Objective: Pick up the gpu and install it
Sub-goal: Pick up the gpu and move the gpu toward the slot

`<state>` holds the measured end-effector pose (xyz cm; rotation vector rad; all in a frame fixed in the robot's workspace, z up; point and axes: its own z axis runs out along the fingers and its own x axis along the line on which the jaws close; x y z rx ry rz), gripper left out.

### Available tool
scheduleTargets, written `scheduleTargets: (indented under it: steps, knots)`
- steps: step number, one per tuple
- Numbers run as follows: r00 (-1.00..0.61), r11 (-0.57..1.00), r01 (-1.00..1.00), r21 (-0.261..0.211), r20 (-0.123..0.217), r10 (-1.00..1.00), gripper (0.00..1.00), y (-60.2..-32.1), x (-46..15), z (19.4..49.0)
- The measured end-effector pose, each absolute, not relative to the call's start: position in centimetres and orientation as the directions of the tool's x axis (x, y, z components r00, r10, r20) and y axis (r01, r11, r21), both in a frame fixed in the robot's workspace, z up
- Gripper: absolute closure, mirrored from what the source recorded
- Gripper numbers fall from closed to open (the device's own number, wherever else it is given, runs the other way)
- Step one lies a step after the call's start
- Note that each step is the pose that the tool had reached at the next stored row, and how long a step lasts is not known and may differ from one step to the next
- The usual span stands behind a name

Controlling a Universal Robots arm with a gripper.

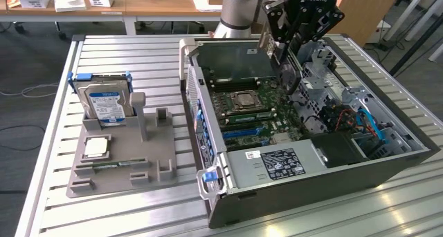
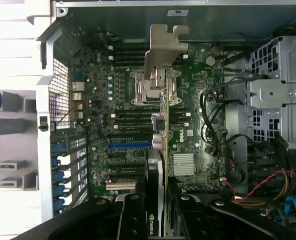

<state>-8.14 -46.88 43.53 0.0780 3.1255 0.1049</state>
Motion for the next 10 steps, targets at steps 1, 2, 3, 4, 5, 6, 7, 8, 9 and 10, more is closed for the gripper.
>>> scheduleTargets:
  steps: [1, 2, 3, 4, 5, 6, 7, 8, 9, 10]
  knots:
    - [-0.999, 0.996, 0.049, 0.067, -0.012, 0.05, 0.73, -46.87, -8.14, 43.53]
    - [-0.999, 0.996, 0.05, 0.067, -0.012, 0.05, 0.73, -46.87, -8.14, 43.53]
    - [-0.999, 0.996, 0.05, 0.067, -0.012, 0.05, 0.73, -46.87, -8.14, 43.53]
    - [-0.999, 0.997, 0.049, 0.067, -0.012, 0.05, 0.73, -46.87, -8.1, 43.53]
    - [-0.999, 0.997, 0.045, 0.068, -0.012, 0.046, 0.73, -46.86, -8.03, 43.53]
    - [-0.999, 0.997, 0.038, 0.068, -0.012, 0.039, 0.73, -46.86, -7.94, 43.53]
    - [-0.999, 0.997, 0.03, 0.067, -0.012, 0.031, 0.73, -46.86, -7.84, 43.53]
    - [-1.0, 0.997, 0.023, 0.067, -0.012, 0.023, 0.73, -46.87, -7.7, 43.53]
    - [-1.0, 0.998, 0.017, 0.067, -0.012, 0.018, 0.73, -46.86, -7.55, 43.53]
    - [-1.0, 0.998, 0.014, 0.067, -0.012, 0.015, 0.73, -46.86, -7.36, 43.53]
